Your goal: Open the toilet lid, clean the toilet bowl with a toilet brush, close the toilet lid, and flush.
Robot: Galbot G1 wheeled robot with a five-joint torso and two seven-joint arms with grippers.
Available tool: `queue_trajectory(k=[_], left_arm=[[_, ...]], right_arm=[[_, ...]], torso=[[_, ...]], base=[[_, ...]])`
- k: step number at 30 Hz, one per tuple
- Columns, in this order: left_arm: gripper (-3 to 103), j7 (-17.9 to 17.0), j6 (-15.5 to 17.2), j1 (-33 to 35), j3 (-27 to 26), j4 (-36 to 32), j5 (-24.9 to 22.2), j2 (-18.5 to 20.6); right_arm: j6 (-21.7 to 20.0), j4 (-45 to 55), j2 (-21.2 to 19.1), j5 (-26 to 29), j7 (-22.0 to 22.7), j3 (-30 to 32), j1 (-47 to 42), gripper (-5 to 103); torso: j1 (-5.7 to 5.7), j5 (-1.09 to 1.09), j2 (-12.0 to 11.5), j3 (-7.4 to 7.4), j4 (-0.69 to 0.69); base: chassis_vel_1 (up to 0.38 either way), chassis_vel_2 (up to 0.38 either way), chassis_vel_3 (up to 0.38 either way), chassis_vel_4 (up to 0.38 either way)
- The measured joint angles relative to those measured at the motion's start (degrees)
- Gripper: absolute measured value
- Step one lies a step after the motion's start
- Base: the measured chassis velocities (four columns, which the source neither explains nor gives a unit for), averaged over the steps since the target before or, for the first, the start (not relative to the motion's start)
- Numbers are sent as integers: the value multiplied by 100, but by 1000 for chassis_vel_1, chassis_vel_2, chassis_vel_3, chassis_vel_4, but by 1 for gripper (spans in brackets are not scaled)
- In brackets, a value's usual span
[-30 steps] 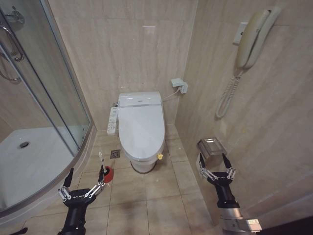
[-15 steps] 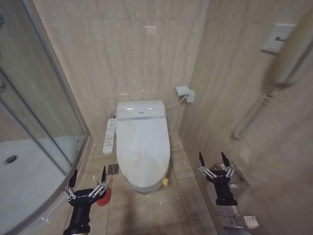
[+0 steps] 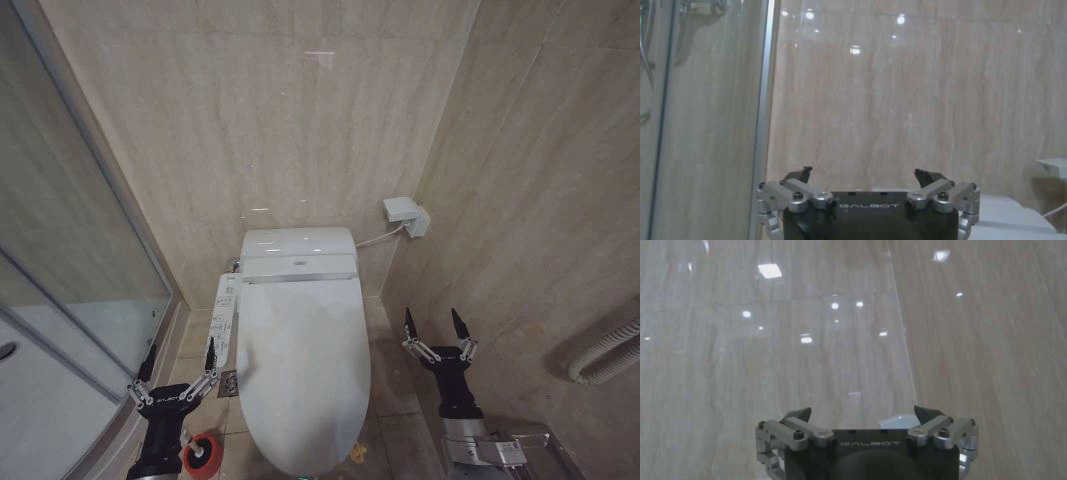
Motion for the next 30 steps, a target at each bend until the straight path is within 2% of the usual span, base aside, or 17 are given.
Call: queue_trajectory(k=[4,9,15,19,21,30], left_arm=[[100,1,0,-29,-8,15,-28,25],[100,1,7,-85,-19,68,-62,66],[100,-7,25,-278,-66,332,-207,195],[100,-30,78,-560,-4,698,-374,285],[100,-41,122,-770,63,939,-498,372],[100,-48,220,-1118,118,1293,-888,726]], right_arm=[[-119,51,15,-160,221,-61,-17,100],[-268,216,24,-294,507,-199,-129,100],[-375,721,-65,-511,709,-612,-804,100],[-589,967,-275,-632,711,-829,-1181,100],[-720,884,-559,-734,761,-893,-1356,100],[-664,313,-1077,-1186,806,-1038,-1765,100]], torso=[[-4,0,2,-2,-5],[-4,-2,3,-2,-2],[1,-3,1,1,-2],[1,-5,2,0,-3],[1,-4,1,0,-1],[1,-3,1,1,-2]], base=[[40,-93,-50,64],[20,-30,-34,14],[-6,18,17,-8],[0,0,0,0],[0,0,0,0],[0,0,0,0]])
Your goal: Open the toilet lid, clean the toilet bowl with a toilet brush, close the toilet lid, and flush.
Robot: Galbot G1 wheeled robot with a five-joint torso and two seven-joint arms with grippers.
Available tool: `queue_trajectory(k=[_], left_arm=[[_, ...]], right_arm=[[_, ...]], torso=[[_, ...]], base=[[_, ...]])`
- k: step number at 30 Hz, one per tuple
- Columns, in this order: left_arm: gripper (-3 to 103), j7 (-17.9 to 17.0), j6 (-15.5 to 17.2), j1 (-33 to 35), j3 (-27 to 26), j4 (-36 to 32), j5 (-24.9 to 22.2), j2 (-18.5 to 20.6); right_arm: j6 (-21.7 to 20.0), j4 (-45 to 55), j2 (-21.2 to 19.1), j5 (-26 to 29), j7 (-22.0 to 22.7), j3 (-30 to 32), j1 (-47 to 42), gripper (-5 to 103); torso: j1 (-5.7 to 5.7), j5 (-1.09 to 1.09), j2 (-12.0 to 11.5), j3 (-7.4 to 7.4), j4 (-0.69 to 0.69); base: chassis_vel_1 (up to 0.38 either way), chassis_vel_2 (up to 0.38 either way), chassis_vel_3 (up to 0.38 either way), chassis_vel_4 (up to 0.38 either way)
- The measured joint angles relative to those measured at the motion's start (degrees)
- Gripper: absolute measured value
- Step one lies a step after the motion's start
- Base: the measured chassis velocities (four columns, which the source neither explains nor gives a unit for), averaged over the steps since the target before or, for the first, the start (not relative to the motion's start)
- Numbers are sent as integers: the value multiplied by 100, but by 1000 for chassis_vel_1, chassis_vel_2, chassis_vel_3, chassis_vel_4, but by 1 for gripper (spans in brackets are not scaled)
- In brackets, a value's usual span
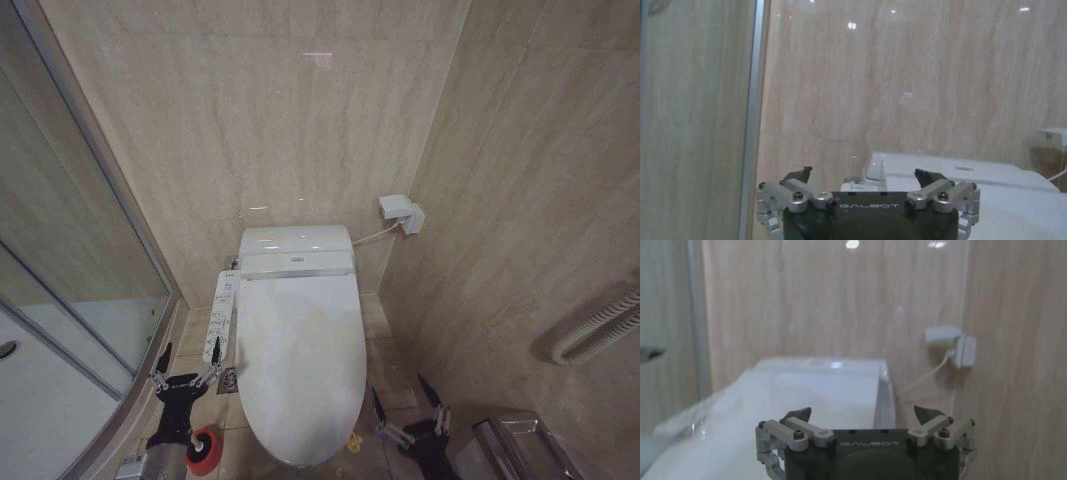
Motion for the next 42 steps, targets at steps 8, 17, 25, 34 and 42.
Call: queue_trajectory(k=[8,17,25,34,42], left_arm=[[100,-1,52,-58,-38,-34,-207,219],[100,1,68,-273,36,100,-339,334],[100,2,69,-391,48,239,-429,422],[100,3,87,-590,129,392,-469,414],[100,1,97,-707,192,532,-449,358]], right_arm=[[-14,-465,-71,0,8,-190,-68,100],[-214,-1098,-4,416,-495,-389,234,100],[-76,-1656,-349,81,-1340,-198,379,100],[80,-2217,-273,71,-2136,-134,767,100],[399,-2782,-41,629,-2691,-200,1303,93]], torso=[[0,0,0,0,1],[0,1,0,0,0],[0,1,0,0,1],[0,1,0,0,0],[0,1,0,0,0]], base=[[0,0,0,0],[0,0,0,0],[0,0,0,0],[0,0,0,0],[0,0,0,0]])
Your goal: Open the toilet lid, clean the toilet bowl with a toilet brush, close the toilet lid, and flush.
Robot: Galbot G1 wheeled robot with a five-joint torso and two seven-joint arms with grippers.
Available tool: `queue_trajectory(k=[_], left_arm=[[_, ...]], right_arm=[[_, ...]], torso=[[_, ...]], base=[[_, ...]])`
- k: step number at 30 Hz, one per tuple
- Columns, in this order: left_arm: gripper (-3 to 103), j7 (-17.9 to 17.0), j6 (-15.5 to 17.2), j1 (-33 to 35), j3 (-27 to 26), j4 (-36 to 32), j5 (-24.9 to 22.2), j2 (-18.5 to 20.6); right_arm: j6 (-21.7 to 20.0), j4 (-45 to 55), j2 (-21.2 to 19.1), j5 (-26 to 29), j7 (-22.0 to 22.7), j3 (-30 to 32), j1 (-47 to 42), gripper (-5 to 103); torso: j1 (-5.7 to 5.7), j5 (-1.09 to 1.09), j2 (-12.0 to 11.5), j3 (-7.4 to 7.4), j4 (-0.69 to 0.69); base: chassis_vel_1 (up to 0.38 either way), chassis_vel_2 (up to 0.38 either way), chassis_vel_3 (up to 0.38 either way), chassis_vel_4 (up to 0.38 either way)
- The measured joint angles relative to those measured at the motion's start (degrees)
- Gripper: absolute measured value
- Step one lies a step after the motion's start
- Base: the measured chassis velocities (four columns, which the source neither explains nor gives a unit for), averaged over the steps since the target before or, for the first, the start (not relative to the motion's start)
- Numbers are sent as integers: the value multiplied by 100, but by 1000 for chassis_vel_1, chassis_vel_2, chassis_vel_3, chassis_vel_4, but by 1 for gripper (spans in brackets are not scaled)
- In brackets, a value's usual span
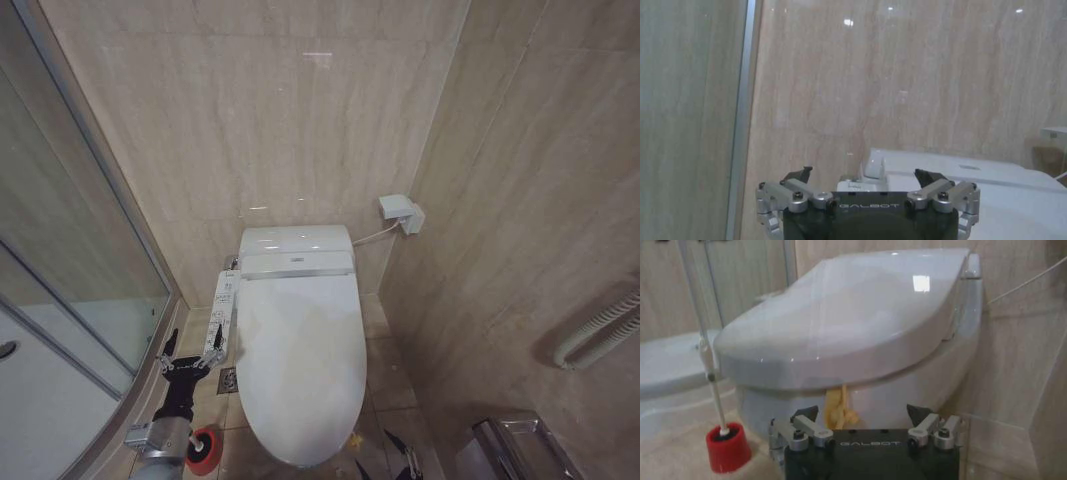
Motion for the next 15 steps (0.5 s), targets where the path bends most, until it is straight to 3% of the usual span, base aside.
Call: queue_trajectory(k=[7,15], left_arm=[[100,-2,9,-44,20,40,16,-20],[100,-10,29,-53,33,41,26,-30]], right_arm=[[65,-176,47,392,-397,-56,244,89],[95,-500,89,402,-432,-82,486,92]], torso=[[0,0,0,0,0],[0,-1,0,0,0]], base=[[0,0,0,0],[0,0,0,0]])
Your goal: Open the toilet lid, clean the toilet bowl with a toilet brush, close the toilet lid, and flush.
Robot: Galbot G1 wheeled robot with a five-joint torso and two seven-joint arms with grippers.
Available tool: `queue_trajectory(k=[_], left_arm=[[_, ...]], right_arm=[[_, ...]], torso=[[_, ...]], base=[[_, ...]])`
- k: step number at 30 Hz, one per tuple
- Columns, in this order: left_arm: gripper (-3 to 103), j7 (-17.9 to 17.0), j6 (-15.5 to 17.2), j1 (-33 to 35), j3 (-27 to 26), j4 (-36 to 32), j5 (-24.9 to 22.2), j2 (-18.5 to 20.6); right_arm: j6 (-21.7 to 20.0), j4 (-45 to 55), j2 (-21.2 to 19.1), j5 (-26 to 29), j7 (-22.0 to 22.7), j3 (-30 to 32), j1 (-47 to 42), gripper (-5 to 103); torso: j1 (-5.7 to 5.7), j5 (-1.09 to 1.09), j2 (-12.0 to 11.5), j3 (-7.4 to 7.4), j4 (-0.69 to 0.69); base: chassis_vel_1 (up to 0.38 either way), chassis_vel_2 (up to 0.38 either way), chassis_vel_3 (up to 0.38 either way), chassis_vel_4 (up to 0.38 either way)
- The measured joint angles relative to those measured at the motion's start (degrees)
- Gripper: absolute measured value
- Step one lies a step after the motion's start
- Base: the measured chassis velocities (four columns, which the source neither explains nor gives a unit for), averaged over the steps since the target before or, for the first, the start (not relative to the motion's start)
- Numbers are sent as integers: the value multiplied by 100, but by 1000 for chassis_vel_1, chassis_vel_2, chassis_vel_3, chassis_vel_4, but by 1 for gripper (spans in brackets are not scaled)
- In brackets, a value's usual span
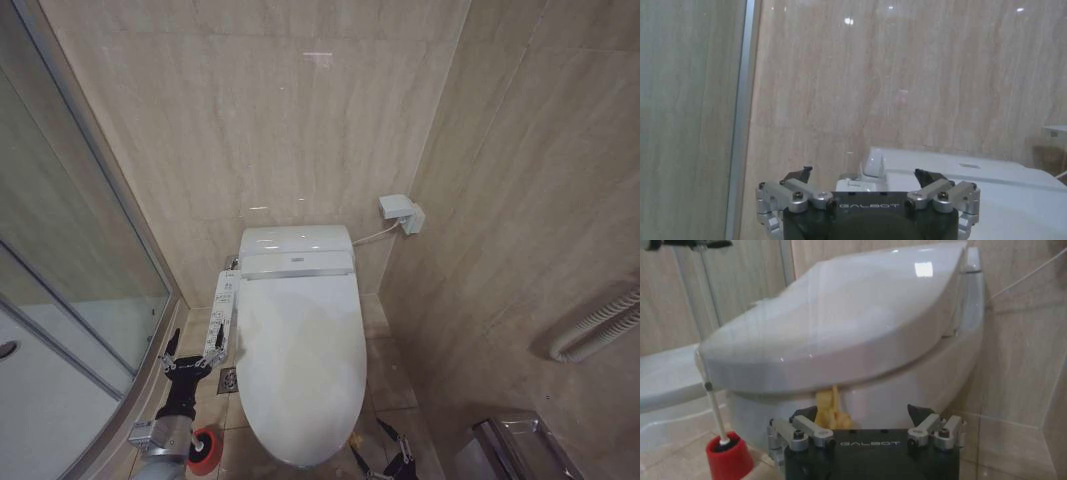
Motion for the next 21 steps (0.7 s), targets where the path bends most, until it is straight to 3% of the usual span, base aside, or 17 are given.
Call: queue_trajectory(k=[6,7,13,14,21], left_arm=[[100,-3,5,9,-4,-16,6,-5],[100,-4,5,12,-6,-17,9,-8],[100,-6,5,15,-13,-12,27,-8],[100,-6,5,15,-14,-11,32,-8],[100,-9,3,26,-16,-10,71,-3]], right_arm=[[54,-257,29,89,-26,-38,97,92],[75,-296,52,119,-59,-43,115,84],[124,-361,85,213,-220,-57,137,84],[146,-370,90,242,-274,-58,136,76],[223,-388,91,307,-508,-60,95,76]], torso=[[0,0,0,0,0],[0,0,0,0,0],[0,0,0,0,0],[0,0,0,0,0],[0,0,0,0,0]], base=[[0,0,0,0],[0,0,0,0],[0,0,0,0],[0,0,0,0],[0,0,0,0]])
